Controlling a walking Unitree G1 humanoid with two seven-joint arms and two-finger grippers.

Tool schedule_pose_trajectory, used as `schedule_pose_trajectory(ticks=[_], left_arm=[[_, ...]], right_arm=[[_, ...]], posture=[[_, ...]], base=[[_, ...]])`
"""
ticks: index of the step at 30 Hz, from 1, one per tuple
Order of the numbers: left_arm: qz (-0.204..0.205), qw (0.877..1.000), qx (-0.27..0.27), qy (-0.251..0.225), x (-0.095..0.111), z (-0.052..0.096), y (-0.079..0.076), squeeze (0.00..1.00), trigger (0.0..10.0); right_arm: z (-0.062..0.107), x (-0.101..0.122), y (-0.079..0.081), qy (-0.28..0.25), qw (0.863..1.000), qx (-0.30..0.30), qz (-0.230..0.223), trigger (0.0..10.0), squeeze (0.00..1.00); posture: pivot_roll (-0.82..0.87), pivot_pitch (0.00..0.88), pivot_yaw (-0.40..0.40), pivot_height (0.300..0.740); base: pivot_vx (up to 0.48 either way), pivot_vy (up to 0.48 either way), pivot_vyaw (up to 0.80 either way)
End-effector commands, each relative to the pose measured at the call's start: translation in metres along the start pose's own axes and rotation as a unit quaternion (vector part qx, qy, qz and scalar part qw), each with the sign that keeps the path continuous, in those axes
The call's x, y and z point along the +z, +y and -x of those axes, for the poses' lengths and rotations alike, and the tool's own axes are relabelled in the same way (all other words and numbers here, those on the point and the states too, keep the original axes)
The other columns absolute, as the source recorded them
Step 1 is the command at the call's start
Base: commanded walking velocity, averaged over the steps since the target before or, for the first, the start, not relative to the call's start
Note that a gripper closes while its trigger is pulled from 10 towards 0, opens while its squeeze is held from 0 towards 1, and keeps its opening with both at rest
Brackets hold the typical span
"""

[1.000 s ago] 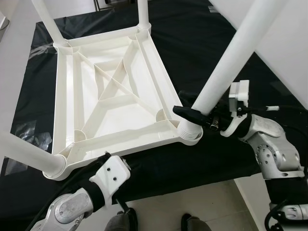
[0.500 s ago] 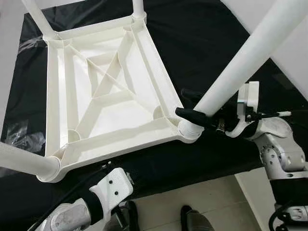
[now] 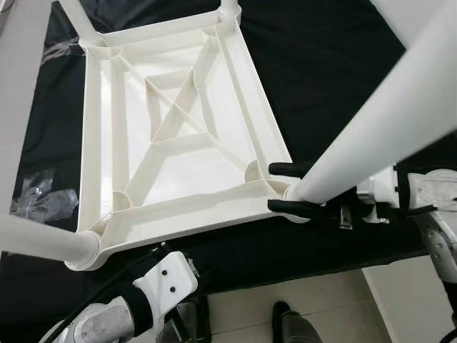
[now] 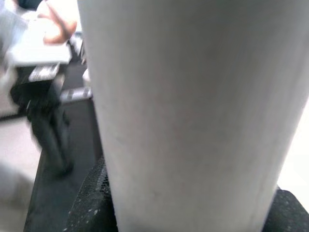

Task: Building children table

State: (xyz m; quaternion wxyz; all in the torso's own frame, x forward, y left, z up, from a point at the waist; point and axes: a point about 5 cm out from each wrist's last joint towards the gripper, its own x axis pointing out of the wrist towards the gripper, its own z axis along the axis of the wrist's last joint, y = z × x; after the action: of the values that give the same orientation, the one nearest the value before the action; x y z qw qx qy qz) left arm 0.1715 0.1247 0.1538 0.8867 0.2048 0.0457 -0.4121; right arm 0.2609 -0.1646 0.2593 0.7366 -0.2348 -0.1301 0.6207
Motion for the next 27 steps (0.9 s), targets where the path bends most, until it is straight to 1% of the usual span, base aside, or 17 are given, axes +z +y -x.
schedule_pose_trajectory(ticks=[1, 2, 3, 4, 6, 7, 9, 10, 12, 16, 19, 21, 23, 24, 25, 26, 27], left_arm=[[0.013, 1.0, -0.012, 0.016, -0.006, 0.0, -0.006, 0.0, 10.0], [0.013, 1.0, -0.011, 0.016, -0.006, 0.0, -0.006, 0.0, 10.0], [0.013, 1.0, -0.011, 0.016, -0.006, 0.0, -0.006, 0.0, 10.0], [0.013, 1.0, -0.01, 0.016, -0.007, 0.0, -0.006, 0.0, 10.0], [0.013, 1.0, -0.009, 0.015, -0.007, -0.001, -0.006, 0.0, 10.0], [0.012, 1.0, -0.008, 0.015, -0.007, -0.001, -0.006, 0.0, 10.0], [0.012, 1.0, -0.008, 0.015, -0.007, -0.001, -0.006, 0.0, 10.0], [0.012, 1.0, -0.008, 0.015, -0.007, -0.001, -0.006, 0.0, 10.0], [0.012, 1.0, -0.008, 0.015, -0.007, -0.001, -0.006, 0.0, 10.0], [0.011, 1.0, -0.008, 0.016, -0.007, -0.001, -0.006, 0.0, 10.0], [0.011, 1.0, -0.01, 0.017, -0.007, -0.002, -0.006, 0.0, 10.0], [0.011, 1.0, -0.01, 0.017, -0.007, -0.002, -0.006, 0.0, 10.0], [0.01, 1.0, -0.011, 0.018, -0.008, -0.002, -0.006, 0.0, 10.0], [0.01, 1.0, -0.011, 0.018, -0.008, -0.002, -0.006, 0.0, 10.0], [0.007, 1.0, -0.012, 0.02, -0.009, -0.001, -0.006, 0.0, 10.0], [0.008, 1.0, -0.01, 0.021, -0.009, 0.0, -0.006, 0.0, 10.0], [0.009, 1.0, -0.009, 0.021, -0.009, 0.001, -0.006, 0.0, 10.0]], right_arm=[[-0.006, -0.025, 0.012, 0.02, 0.997, 0.016, -0.078, 10.0, 0.0], [-0.007, -0.027, 0.005, 0.01, 0.996, -0.016, -0.091, 10.0, 0.0], [-0.007, -0.027, 0.005, 0.01, 0.996, -0.016, -0.091, 10.0, 0.0], [-0.007, -0.029, 0.0, 0.004, 0.994, -0.042, -0.105, 10.0, 0.0], [-0.006, -0.038, -0.009, 0.005, 0.985, -0.104, -0.136, 10.0, 0.0], [-0.005, -0.045, -0.012, 0.014, 0.978, -0.146, -0.151, 10.0, 0.0], [-0.004, -0.047, -0.013, 0.017, 0.975, -0.158, -0.156, 10.0, 0.0], [-0.004, -0.05, -0.01, 0.024, 0.971, -0.169, -0.164, 10.0, 0.0], [-0.004, -0.05, -0.01, 0.024, 0.971, -0.169, -0.164, 10.0, 0.0], [-0.011, -0.062, 0.014, 0.056, 0.957, -0.196, -0.207, 10.0, 0.0], [-0.013, -0.063, 0.021, 0.058, 0.952, -0.203, -0.222, 10.0, 0.0], [-0.011, -0.064, 0.02, 0.063, 0.948, -0.216, -0.225, 10.0, 0.0], [-0.01, -0.066, 0.019, 0.076, 0.933, -0.254, -0.242, 10.0, 0.0], [-0.01, -0.066, 0.019, 0.076, 0.933, -0.254, -0.242, 10.0, 0.0], [-0.006, -0.082, 0.021, 0.158, 0.87, -0.405, -0.232, 10.0, 0.0], [-0.004, -0.084, 0.045, 0.194, 0.798, -0.511, -0.255, 10.0, 0.0], [0.002, -0.083, 0.063, 0.222, 0.733, -0.583, -0.273, 10.0, 0.0]], posture=[[0.07, 0.396, 0.031, 0.74], [0.06, 0.394, 0.024, 0.74], [0.06, 0.394, 0.024, 0.74], [0.06, 0.393, 0.018, 0.74], [0.06, 0.391, 0.016, 0.74], [0.06, 0.392, 0.015, 0.74], [0.06, 0.391, 0.014, 0.74], [0.06, 0.391, 0.015, 0.74], [0.06, 0.391, 0.015, 0.74], [0.05, 0.392, 0.021, 0.74], [0.05, 0.392, 0.024, 0.74], [0.05, 0.391, 0.023, 0.74], [0.05, 0.387, 0.019, 0.74], [0.05, 0.387, 0.019, 0.74], [0.05, 0.384, 0.005, 0.74], [0.05, 0.379, -0.008, 0.74], [0.05, 0.379, -0.008, 0.74]], base=[[0.0, 0.0, 0.0], [0.0, 0.0, 0.0], [0.0, 0.0, 0.0], [0.0, 0.0, 0.0], [0.0, 0.0, 0.0], [0.0, 0.0, 0.0], [0.0, 0.0, 0.0], [0.0, 0.0, 0.0], [0.0, 0.0, 0.0], [0.0, 0.0, 0.0], [0.0, 0.0, 0.0], [0.0, 0.0, 0.0], [0.0, 0.0, 0.0], [0.0, 0.0, 0.0], [0.0, 0.0, 0.0], [0.0, 0.0, 0.0], [0.0, 0.0, 0.0]])
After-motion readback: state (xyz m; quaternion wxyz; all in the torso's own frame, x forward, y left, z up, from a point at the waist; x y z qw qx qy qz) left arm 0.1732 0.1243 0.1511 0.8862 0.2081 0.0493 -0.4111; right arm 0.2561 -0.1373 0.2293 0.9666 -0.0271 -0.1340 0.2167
